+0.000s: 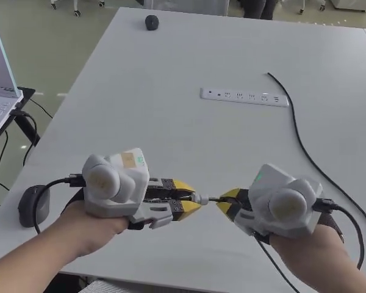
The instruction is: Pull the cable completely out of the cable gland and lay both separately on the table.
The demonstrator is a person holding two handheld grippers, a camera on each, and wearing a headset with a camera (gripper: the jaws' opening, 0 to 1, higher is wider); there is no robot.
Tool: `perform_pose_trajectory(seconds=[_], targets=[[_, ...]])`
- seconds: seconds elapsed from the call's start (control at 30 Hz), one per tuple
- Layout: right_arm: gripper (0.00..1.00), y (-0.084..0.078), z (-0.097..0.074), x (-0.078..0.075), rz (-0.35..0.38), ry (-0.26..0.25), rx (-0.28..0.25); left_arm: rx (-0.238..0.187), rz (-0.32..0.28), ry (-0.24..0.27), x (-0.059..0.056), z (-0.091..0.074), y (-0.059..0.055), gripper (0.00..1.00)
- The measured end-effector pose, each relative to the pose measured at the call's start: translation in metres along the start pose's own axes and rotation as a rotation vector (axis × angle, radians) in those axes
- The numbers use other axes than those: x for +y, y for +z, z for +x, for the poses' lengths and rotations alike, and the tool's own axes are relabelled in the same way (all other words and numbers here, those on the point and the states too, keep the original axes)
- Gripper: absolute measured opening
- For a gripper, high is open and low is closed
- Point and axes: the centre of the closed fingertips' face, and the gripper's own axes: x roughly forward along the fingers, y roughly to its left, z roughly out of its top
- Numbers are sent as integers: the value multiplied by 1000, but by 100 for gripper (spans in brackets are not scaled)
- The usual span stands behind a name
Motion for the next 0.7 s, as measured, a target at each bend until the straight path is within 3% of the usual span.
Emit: perform_pose_trajectory(seconds=[0.17, 0.27, 0.3, 0.7], targets=[[0, -8, 1, 0, 95, 15, 11, 4, 5, -5, -2, 2, 0, 15], [0, -14, 5, 6, 197, 39, 24, 8, 10, -11, -3, 4, 0, 15], [0, -20, 7, 5, 213, 31, 47, 9, 14, -12, -3, 4, 0, 15], [0, -50, 11, 2, 381, 47, 121, 8, 4, -12, -1, -2, -2, 15]])
